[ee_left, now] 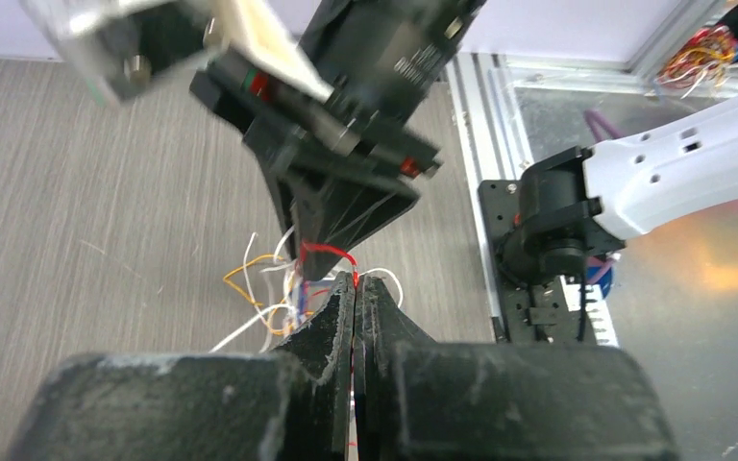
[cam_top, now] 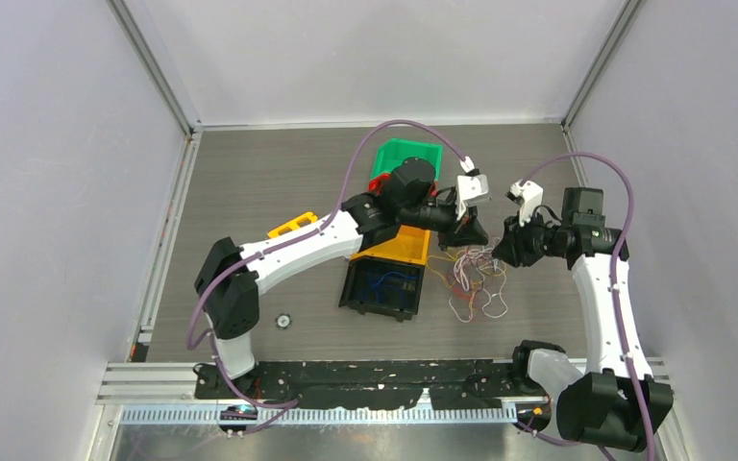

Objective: Untangle the cables

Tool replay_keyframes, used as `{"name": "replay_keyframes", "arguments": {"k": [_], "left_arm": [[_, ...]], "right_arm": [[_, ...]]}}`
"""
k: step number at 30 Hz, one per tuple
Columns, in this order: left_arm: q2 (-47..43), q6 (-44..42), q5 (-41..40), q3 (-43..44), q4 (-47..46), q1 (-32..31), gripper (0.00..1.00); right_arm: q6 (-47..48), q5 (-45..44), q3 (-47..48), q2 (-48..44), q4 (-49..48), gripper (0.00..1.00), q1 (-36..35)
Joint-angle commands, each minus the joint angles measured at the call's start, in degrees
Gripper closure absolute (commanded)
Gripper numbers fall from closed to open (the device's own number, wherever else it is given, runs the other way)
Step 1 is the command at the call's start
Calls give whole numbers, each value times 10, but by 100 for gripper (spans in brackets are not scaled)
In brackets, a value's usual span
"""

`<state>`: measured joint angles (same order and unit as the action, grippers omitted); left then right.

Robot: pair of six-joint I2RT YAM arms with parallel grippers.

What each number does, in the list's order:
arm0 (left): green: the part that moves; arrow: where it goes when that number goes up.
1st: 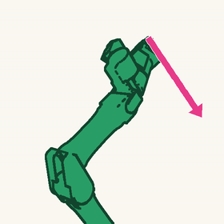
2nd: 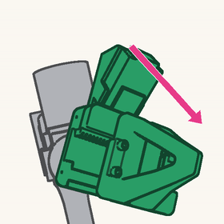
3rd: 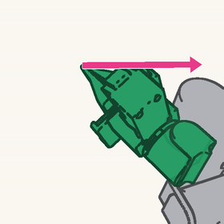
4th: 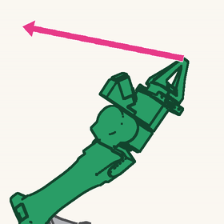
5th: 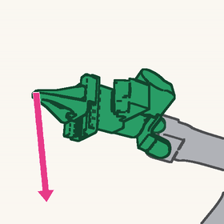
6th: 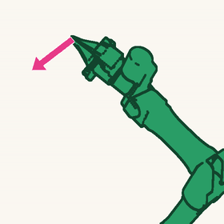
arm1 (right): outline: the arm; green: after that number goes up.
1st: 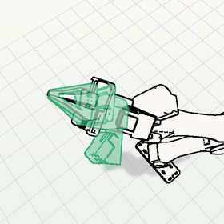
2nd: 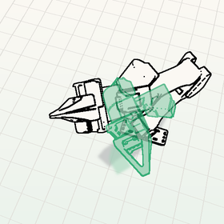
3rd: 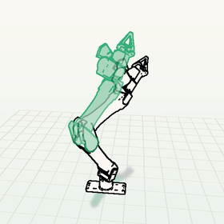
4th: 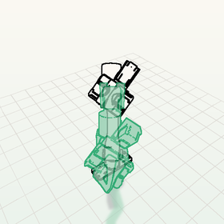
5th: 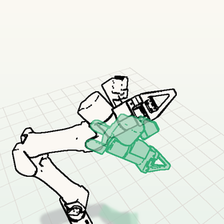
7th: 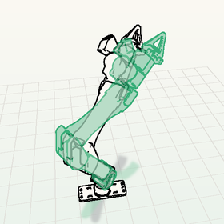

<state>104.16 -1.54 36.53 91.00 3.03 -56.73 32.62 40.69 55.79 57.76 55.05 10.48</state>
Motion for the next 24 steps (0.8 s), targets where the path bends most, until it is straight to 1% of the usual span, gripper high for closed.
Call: {"name": "replay_keyframes", "arguments": {"k": [1,5,9,10,11,12,13,17,20,21,24], "left_arm": [[-48,43,36,35,-49,0,100],[-57,53,35,33,-64,1,100],[-56,57,28,32,-66,4,100],[-54,60,25,32,-65,6,100],[-51,66,21,32,-65,10,100],[-49,76,16,31,-67,14,100],[-47,87,12,30,-71,20,100],[-42,121,7,27,-94,42,100],[-35,152,19,24,-113,53,100],[-33,160,23,23,-118,54,100],[-31,176,26,17,-131,54,100]], "right_arm": [[-22,-25,-37,13,-101,72,-2],[-47,-15,-58,28,-142,72,-3],[-55,14,-61,33,-145,70,-3],[-55,27,-59,29,-142,64,-3],[-54,37,-57,23,-131,53,-2],[-44,41,-49,19,-122,48,-2],[-26,41,-45,11,-99,40,-3],[30,13,-19,-17,-30,28,0],[51,30,17,-40,23,20,0],[49,36,28,-46,26,17,1],[22,58,35,-72,4,13,1]]}}
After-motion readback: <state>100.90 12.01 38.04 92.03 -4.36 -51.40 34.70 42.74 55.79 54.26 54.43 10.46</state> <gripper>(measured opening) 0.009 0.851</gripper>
